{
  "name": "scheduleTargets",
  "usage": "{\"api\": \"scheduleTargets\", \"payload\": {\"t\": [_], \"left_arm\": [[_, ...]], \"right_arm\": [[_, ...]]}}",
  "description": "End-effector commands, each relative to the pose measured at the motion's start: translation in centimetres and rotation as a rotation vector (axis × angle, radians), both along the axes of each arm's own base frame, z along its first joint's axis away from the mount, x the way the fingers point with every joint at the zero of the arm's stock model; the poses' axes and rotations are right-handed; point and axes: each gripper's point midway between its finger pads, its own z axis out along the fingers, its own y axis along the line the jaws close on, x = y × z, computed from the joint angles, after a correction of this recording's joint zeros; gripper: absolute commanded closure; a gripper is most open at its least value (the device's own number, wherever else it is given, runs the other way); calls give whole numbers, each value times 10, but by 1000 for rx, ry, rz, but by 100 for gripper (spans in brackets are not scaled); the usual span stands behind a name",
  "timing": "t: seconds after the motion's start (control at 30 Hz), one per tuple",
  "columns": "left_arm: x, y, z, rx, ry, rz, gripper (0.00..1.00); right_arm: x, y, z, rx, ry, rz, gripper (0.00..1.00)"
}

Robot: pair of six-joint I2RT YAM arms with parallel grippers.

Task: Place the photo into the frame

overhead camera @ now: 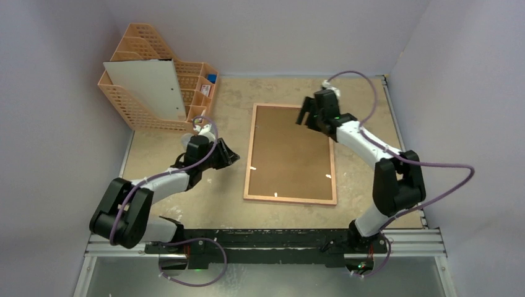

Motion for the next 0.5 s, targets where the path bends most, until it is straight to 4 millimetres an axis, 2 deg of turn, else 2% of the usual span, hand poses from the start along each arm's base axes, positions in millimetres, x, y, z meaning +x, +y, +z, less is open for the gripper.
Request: {"api": "scheduleTargets", "payload": {"t": [0.0,0.1,0.2,0.33,0.47], "left_arm": [[2,28,4,94,-44,123,67],[-4,41,10,111,-61,179,65],[-11,52,17,116,-89,217,59],[-18,70,22,143,-124,292,49],[-22,88,23,182,-125,368,25]], "right_arm": [[-19,88,-3,-8,39,166,21],[-27,143,-11,-10,67,241,23],[-36,178,-26,-56,123,275,32],[-50,205,-45,-130,177,293,36],[-63,227,-57,-177,195,332,39]]}}
